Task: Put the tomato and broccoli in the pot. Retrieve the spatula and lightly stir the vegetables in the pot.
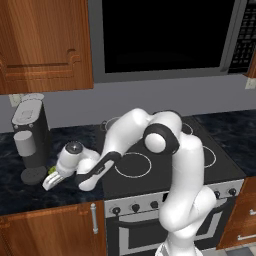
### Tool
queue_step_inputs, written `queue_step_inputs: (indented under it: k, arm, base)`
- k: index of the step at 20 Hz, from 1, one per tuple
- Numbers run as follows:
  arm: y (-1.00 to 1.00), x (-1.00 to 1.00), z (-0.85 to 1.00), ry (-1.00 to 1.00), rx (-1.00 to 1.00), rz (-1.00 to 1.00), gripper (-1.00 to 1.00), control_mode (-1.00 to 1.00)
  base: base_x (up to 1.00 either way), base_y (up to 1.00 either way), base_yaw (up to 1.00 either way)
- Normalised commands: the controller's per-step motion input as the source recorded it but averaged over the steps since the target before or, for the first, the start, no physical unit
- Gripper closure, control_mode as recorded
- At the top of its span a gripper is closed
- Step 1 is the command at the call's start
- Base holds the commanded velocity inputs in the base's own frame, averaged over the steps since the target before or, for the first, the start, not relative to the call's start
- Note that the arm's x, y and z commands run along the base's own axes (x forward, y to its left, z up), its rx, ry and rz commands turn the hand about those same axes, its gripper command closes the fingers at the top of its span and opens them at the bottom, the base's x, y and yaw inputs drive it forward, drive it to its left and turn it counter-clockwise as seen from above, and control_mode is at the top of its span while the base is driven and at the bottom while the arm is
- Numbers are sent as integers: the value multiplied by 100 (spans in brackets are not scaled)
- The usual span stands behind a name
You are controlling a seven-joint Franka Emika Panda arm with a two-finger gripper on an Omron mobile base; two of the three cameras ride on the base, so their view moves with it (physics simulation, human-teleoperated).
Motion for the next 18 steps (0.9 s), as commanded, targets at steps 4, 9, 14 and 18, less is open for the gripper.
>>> queue_step_inputs:
  k: [4,9,14,18]
  arm:
    - [12,9,6,2,0,0,-100,-100]
    - [0,12,0,3,0,0,-100,-100]
    - [0,25,0,3,0,0,-100,-100]
    - [0,11,0,2,0,0,-100,-100]
  base:
    - [0,0,0]
    - [0,0,0]
    - [0,0,0]
    - [0,0,0]
